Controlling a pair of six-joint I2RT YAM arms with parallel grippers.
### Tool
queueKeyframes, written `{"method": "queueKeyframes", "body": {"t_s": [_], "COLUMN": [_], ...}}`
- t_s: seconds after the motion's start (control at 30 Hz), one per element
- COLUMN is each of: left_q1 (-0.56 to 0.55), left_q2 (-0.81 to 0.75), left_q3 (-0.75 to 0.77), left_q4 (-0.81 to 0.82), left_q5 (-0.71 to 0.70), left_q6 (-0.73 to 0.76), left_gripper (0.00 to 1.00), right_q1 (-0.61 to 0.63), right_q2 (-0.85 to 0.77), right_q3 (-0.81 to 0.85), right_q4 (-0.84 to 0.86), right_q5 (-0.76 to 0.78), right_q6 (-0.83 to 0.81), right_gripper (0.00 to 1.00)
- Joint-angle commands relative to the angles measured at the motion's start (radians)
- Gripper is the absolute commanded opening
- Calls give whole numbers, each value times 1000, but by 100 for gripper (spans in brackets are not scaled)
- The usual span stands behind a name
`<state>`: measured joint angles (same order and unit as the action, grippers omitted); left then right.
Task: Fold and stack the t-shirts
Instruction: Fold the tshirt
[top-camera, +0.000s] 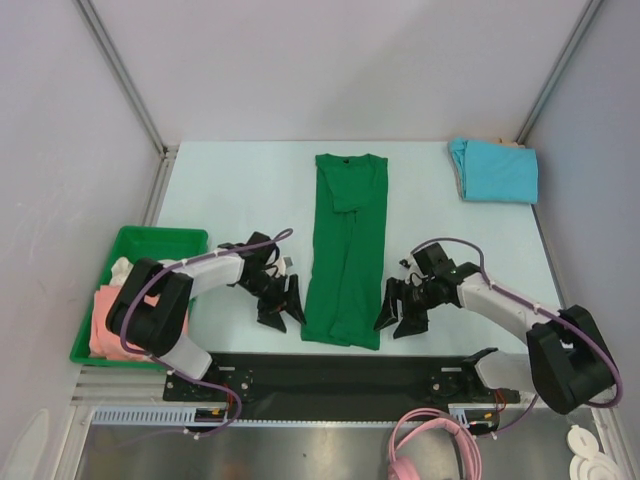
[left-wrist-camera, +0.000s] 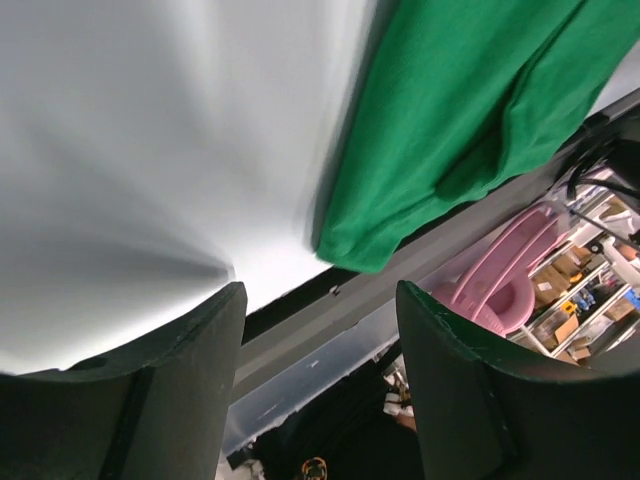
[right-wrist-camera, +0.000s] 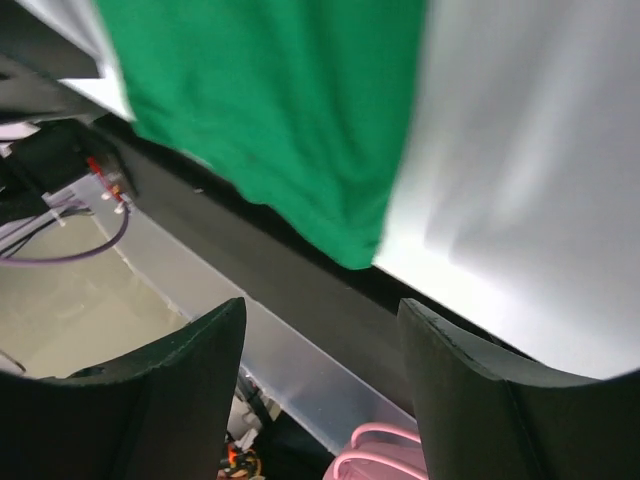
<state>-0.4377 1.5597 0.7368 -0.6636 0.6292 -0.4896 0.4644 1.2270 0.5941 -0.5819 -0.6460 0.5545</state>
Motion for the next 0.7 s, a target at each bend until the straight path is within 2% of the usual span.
{"method": "queueKeyframes", "body": {"t_s": [0.0, 0.17, 0.3, 0.43, 0.67], "left_q1": [-24, -47, -53, -56, -108], "left_q2": [-9, 5, 11, 17, 40], "left_q3": [-2, -11, -34, -43, -34], "left_q4": [127, 186, 194, 197, 226], "left_q5": [30, 14, 12, 17, 21], "left_q6": [-81, -107, -116, -118, -130], "left_gripper": [67, 66, 61, 51, 50], "right_q1": [3, 3, 11, 33, 85], "right_q2": [60, 103, 104, 124, 180], "right_q3": [-28, -46, -60, -65, -85], "right_q4": [22, 82, 108, 140, 183], "right_q5": [32, 46, 42, 42, 63], "right_q6": [62, 101, 110, 127, 160], "right_gripper": [68, 65, 60, 53, 49]}}
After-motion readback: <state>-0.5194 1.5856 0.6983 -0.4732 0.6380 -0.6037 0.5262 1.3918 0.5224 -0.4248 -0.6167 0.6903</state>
